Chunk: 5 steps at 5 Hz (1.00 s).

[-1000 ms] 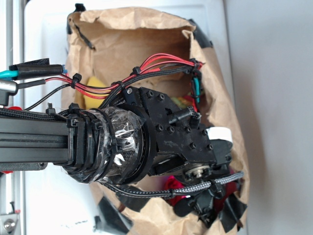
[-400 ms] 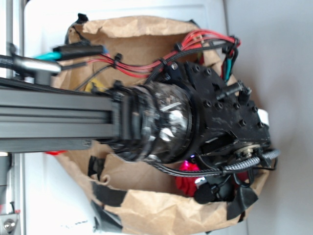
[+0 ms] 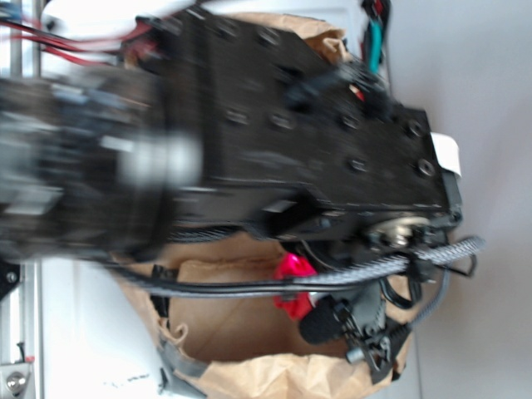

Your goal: Grab the red paper.

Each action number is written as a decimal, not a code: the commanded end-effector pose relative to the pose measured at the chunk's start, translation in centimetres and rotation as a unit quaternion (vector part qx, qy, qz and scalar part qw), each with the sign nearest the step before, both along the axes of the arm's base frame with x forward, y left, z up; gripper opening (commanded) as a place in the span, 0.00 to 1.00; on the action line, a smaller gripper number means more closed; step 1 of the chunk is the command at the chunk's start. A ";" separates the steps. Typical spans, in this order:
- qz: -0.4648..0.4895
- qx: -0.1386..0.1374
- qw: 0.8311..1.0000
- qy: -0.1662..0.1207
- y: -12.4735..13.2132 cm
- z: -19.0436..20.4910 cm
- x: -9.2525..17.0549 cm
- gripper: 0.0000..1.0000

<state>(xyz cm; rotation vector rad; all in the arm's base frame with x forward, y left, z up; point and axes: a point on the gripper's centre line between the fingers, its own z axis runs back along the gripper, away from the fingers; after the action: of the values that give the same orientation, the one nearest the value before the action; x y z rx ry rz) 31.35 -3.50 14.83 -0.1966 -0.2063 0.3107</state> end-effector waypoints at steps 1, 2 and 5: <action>-0.081 0.150 0.985 -0.011 -1.3 7.3 -3.2 0.00; -0.095 0.152 0.984 0.019 -0.6 8.3 -4.7 0.00; -0.069 0.074 0.995 -0.003 1.5 5.2 -6.1 0.00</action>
<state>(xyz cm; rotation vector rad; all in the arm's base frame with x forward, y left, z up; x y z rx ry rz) 25.11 -1.99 18.26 -0.0575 -0.1597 0.1537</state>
